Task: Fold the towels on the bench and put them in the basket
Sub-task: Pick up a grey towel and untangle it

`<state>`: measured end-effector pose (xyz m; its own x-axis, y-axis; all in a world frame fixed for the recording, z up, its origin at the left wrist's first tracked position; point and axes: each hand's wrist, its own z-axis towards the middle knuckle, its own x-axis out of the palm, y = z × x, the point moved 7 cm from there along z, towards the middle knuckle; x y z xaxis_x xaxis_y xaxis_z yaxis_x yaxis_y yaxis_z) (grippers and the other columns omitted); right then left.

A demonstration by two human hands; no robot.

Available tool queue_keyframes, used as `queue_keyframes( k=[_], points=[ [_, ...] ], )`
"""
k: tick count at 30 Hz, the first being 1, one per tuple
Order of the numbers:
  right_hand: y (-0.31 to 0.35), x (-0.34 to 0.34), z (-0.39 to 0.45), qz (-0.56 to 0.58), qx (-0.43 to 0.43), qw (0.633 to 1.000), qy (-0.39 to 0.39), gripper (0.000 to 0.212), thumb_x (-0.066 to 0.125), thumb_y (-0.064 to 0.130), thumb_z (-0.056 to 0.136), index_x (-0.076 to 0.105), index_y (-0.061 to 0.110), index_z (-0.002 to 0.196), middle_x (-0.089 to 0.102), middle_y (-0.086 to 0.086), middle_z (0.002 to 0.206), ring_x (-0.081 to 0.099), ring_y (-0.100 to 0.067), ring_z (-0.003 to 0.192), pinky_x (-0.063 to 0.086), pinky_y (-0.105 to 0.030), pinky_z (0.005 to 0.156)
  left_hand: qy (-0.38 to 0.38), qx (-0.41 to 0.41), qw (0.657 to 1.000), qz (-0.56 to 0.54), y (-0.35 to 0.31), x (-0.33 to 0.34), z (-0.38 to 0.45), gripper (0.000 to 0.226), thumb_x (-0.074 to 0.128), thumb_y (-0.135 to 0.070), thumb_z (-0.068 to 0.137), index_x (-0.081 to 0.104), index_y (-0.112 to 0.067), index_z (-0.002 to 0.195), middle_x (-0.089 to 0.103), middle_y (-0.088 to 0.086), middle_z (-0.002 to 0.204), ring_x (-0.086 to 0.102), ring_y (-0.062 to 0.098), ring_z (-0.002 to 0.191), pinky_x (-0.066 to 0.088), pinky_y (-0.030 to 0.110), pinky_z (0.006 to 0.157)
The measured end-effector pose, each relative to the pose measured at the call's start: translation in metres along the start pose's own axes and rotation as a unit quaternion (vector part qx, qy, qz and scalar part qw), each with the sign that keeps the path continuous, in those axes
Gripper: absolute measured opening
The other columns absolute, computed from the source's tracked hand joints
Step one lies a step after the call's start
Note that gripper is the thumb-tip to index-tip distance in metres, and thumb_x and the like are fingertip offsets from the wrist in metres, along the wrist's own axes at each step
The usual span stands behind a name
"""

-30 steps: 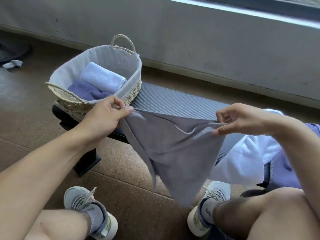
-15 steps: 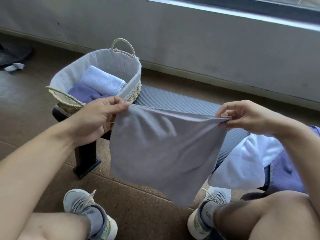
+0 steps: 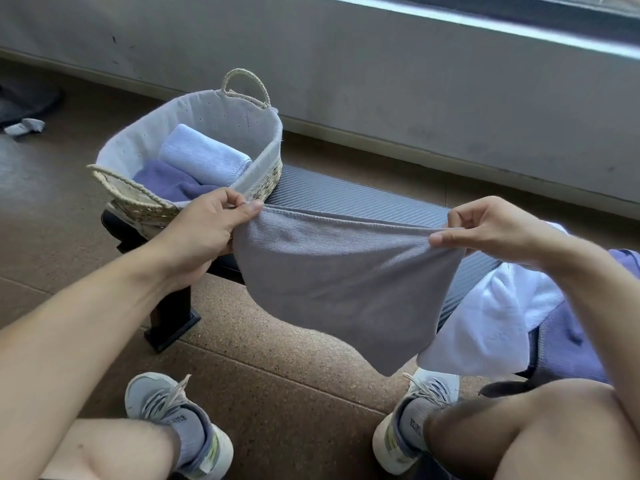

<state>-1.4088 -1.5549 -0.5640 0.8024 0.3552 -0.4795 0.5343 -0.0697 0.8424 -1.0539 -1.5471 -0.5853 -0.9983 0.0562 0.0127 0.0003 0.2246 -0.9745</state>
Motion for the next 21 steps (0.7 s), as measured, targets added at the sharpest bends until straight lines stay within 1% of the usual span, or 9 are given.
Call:
queue_keyframes(
  k=[1,3,6,10,14,16,18,20,21],
  points=[
    [0.001,0.0,0.001,-0.024,-0.003,1.0,0.003,0.059,0.082,0.04,0.07,0.042,-0.002,0.06,0.043,-0.011,0.062,0.043,-0.012,0.057,0.043,-0.014,0.053,-0.003,-0.001,1.0,0.001,0.0,0.0,0.0,0.021,0.062,-0.024,0.098,0.049,-0.023,0.081,0.061,-0.008,0.07,0.056,0.003,0.059,0.045,0.017,0.053],
    [0.003,0.002,0.003,-0.053,0.001,0.999,0.014,0.061,0.081,0.046,0.071,0.049,-0.006,0.069,0.056,-0.012,0.064,0.055,-0.016,0.063,0.055,-0.024,0.062,-0.021,0.001,1.0,0.0,0.002,-0.003,0.001,0.024,0.061,-0.025,0.099,0.048,-0.023,0.079,0.059,-0.006,0.072,0.055,0.003,0.06,0.043,0.017,0.054],
    [0.007,0.005,0.003,-0.043,-0.005,0.999,-0.007,0.047,0.078,0.037,0.078,0.052,-0.001,0.071,0.063,-0.002,0.062,0.063,-0.015,0.066,0.062,-0.039,0.07,-0.04,0.014,0.999,0.005,0.003,-0.006,0.001,0.031,0.062,-0.026,0.099,0.043,-0.024,0.074,0.053,-0.002,0.072,0.051,0.007,0.063,0.038,0.022,0.06],
    [0.003,0.0,0.004,0.097,-0.005,0.993,-0.063,0.029,0.075,0.021,0.086,0.05,0.009,0.075,0.059,-0.001,0.067,0.059,-0.014,0.068,0.058,-0.031,0.06,-0.014,0.032,0.998,0.053,0.0,-0.004,-0.002,0.042,0.069,-0.036,0.09,0.037,-0.026,0.066,0.037,-0.002,0.067,0.036,0.01,0.063,0.028,0.029,0.061],
    [-0.009,-0.004,0.006,0.157,0.019,0.985,-0.064,0.02,0.074,0.021,0.083,0.054,0.018,0.083,0.058,-0.005,0.074,0.059,-0.013,0.065,0.055,-0.026,0.054,0.031,0.033,0.998,0.045,-0.006,0.003,-0.005,0.041,0.069,-0.036,0.085,0.035,-0.025,0.065,0.029,-0.001,0.066,0.03,0.01,0.061,0.026,0.028,0.058],
    [-0.014,-0.004,0.006,0.118,0.022,0.992,-0.048,0.016,0.071,0.022,0.086,0.062,0.016,0.098,0.058,-0.012,0.081,0.06,-0.014,0.069,0.057,-0.026,0.056,0.082,0.02,0.994,0.067,-0.008,0.008,-0.008,0.036,0.067,-0.03,0.087,0.037,-0.021,0.069,0.034,-0.001,0.062,0.033,0.009,0.055,0.031,0.02,0.051],
    [-0.018,-0.005,0.006,0.072,0.032,0.996,-0.037,0.024,0.067,0.02,0.092,0.068,0.015,0.115,0.06,-0.013,0.083,0.062,-0.014,0.073,0.059,-0.026,0.06,0.142,-0.011,0.986,0.089,-0.009,0.013,-0.015,0.024,0.07,-0.026,0.084,0.05,-0.014,0.08,0.05,0.001,0.059,0.042,0.008,0.051,0.036,0.015,0.047],
    [-0.02,-0.005,0.006,0.059,0.043,0.997,-0.031,0.024,0.065,0.017,0.094,0.071,0.01,0.116,0.068,-0.013,0.087,0.067,-0.015,0.077,0.062,-0.029,0.066,0.168,-0.052,0.977,0.119,-0.004,0.012,-0.019,0.031,0.076,-0.028,0.077,0.067,-0.013,0.103,0.067,0.006,0.069,0.054,0.011,0.058,0.041,0.018,0.05],
    [-0.022,-0.005,0.005,0.06,0.051,0.997,-0.027,0.022,0.066,0.017,0.094,0.072,0.007,0.113,0.071,-0.015,0.09,0.069,-0.018,0.078,0.064,-0.031,0.069,0.161,-0.062,0.974,0.148,-0.002,0.01,-0.019,0.035,0.079,-0.031,0.073,0.073,-0.015,0.104,0.071,0.007,0.073,0.056,0.011,0.062,0.042,0.019,0.052]
  ],
)
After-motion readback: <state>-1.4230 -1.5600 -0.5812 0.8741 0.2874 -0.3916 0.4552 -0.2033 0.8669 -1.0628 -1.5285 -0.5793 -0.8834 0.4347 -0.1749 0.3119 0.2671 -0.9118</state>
